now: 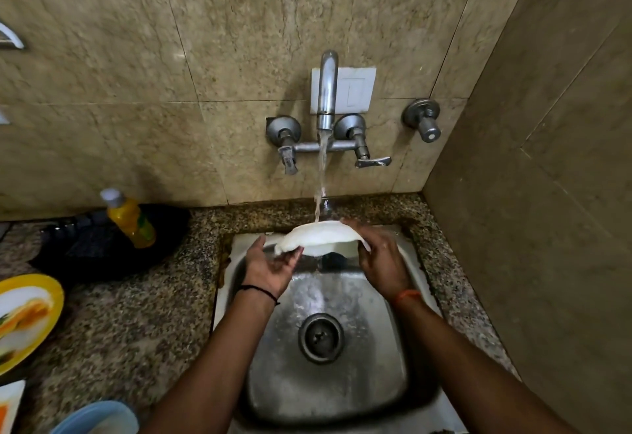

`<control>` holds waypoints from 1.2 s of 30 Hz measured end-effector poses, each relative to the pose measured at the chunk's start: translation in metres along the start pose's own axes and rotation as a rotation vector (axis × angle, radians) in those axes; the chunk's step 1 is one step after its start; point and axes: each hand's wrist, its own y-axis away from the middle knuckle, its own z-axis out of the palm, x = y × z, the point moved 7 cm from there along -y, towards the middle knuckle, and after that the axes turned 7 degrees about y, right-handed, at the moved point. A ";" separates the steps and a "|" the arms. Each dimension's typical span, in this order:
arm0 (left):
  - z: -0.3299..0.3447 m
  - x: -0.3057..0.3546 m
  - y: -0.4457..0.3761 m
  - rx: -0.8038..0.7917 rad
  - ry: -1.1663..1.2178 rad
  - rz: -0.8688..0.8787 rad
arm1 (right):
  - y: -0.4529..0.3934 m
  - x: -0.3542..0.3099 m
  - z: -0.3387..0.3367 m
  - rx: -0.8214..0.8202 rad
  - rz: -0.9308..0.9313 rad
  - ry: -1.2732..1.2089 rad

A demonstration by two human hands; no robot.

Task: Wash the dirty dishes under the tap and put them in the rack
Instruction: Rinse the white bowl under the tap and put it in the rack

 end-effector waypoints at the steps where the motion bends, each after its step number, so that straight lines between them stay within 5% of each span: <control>1: 0.004 -0.002 0.001 0.010 -0.068 0.021 | 0.001 -0.002 -0.001 0.008 -0.022 0.012; 8: 0.033 -0.018 0.009 -0.091 -0.239 0.050 | 0.005 0.018 0.002 -0.044 -0.051 0.142; 11: 0.055 -0.017 0.011 -0.184 -0.458 0.131 | -0.001 0.024 0.005 -0.327 -0.007 0.085; 14: 0.077 -0.017 0.021 -0.174 -0.775 0.272 | -0.019 0.010 -0.007 -0.580 0.232 -0.162; 18: 0.104 -0.014 0.025 -0.164 -1.395 0.474 | -0.069 0.021 -0.039 -0.070 0.670 -0.705; 22: 0.131 -0.019 0.040 -0.268 -2.028 0.675 | -0.093 0.011 -0.028 -0.078 0.810 -1.134; 30: 0.145 -0.021 0.050 -0.402 -2.290 0.669 | -0.112 0.006 -0.029 0.075 0.877 -1.157; 34: 0.148 -0.023 0.050 -0.423 -2.334 0.668 | -0.111 0.015 -0.036 0.170 0.843 -0.949; 36: 0.148 -0.024 0.053 -0.403 -2.343 0.664 | -0.114 0.018 -0.045 0.234 0.802 -0.647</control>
